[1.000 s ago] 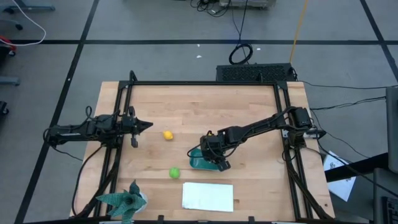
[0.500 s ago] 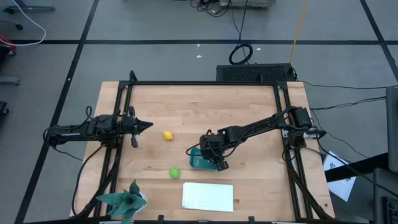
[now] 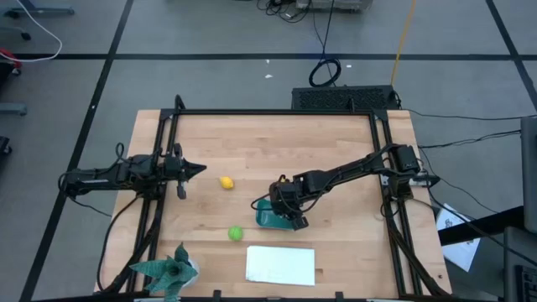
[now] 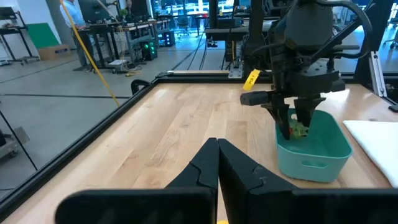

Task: Pick and placing Produce into tupperware
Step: Put the strawberry into the green bin

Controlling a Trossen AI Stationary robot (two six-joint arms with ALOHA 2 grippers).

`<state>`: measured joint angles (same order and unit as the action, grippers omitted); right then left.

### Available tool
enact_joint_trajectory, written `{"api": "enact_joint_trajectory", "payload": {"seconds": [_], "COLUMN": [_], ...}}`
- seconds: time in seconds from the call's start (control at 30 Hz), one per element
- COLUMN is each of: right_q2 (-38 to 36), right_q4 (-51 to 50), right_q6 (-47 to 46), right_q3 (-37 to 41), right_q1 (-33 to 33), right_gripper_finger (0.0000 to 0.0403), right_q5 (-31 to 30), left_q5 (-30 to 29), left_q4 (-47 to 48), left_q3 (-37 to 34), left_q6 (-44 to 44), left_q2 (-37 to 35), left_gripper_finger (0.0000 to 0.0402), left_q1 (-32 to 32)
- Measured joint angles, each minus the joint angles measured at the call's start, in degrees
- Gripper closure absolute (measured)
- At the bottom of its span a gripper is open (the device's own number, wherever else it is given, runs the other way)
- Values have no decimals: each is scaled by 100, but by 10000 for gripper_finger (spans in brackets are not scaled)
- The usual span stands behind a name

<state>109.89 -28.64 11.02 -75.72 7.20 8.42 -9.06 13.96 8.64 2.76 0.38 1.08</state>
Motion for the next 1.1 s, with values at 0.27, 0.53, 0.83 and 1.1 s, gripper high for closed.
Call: {"api": "enact_joint_trajectory", "payload": {"seconds": [0.27, 0.53, 0.83, 1.1], "right_q2": [77, 184, 184, 152], "right_q4": [-147, -44, -111, -173], "right_q6": [70, 185, 200, 82], "right_q3": [35, 27, 34, 33], "right_q1": [4, 4, 42, 39], "right_gripper_finger": [261, 261, 219, 177], "right_q5": [-276, -256, -160, -103], "left_q5": [0, 0, -2, -2], "left_q4": [13, 67, 88, 87], "left_q3": [0, 0, 0, 0], "left_q6": [0, 3, 5, 4], "left_q2": [-2, 0, -2, -2], "left_gripper_finger": [396, 396, 396, 396], "left_q1": [0, 2, 2, 0]}}
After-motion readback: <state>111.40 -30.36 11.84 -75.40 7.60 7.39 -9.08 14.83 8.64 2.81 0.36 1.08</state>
